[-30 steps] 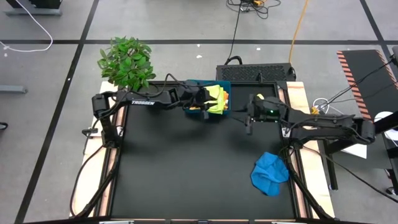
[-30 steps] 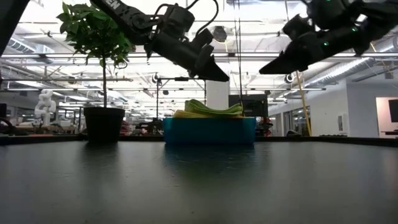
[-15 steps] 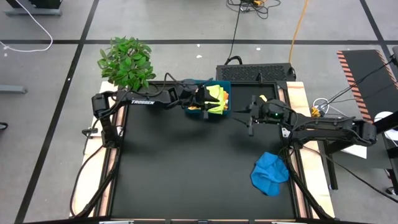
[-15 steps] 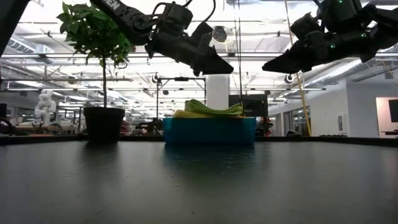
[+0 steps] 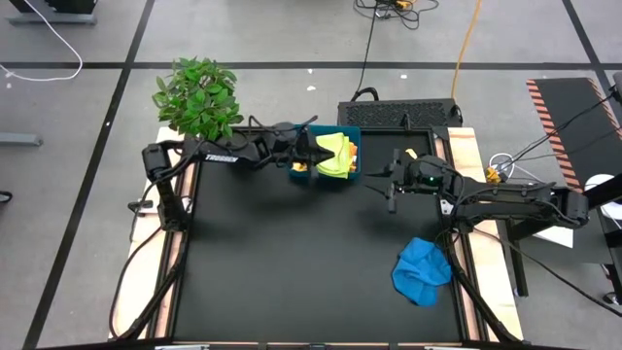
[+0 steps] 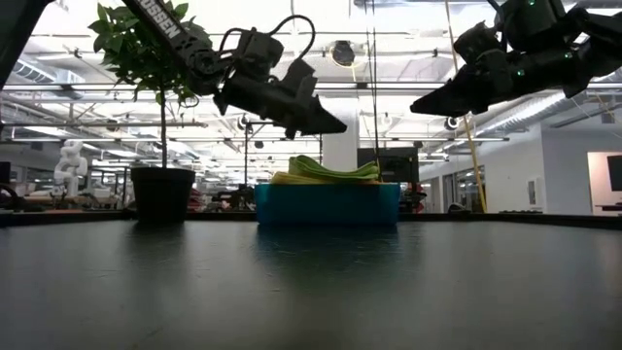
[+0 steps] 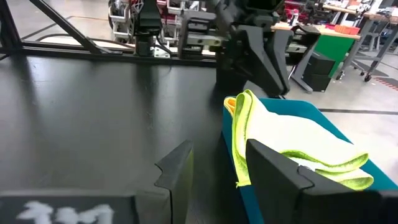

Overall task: Fold microfiber towels
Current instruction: Put the green microfiber towel into the blue blue bin

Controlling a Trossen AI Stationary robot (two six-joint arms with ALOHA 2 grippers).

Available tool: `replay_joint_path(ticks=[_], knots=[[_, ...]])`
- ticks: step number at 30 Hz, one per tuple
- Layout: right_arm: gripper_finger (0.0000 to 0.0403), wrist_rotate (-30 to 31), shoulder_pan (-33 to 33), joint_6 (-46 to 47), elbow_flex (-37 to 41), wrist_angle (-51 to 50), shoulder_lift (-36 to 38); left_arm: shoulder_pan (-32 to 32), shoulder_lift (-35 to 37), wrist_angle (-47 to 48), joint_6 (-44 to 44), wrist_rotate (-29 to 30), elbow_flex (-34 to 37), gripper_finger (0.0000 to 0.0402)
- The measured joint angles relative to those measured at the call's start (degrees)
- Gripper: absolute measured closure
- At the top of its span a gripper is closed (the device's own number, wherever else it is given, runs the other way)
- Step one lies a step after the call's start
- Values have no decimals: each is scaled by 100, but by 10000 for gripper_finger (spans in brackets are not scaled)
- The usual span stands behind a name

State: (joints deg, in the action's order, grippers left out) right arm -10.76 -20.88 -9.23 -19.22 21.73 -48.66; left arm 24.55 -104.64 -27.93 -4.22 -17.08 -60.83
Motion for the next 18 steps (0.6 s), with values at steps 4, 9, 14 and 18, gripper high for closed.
replay_joint_path(ticks=[4,9,14,18], knots=[[261,-1,0,-20,0,33,0,100,2,325,-12,2,3,386],[261,0,0,-35,0,40,0,121,-103,579,-174,161,1,398],[261,1,0,52,-2,78,-1,197,-491,512,-167,371,-14,393],[261,-1,0,104,-2,81,-31,361,-773,484,-53,366,-19,379]])
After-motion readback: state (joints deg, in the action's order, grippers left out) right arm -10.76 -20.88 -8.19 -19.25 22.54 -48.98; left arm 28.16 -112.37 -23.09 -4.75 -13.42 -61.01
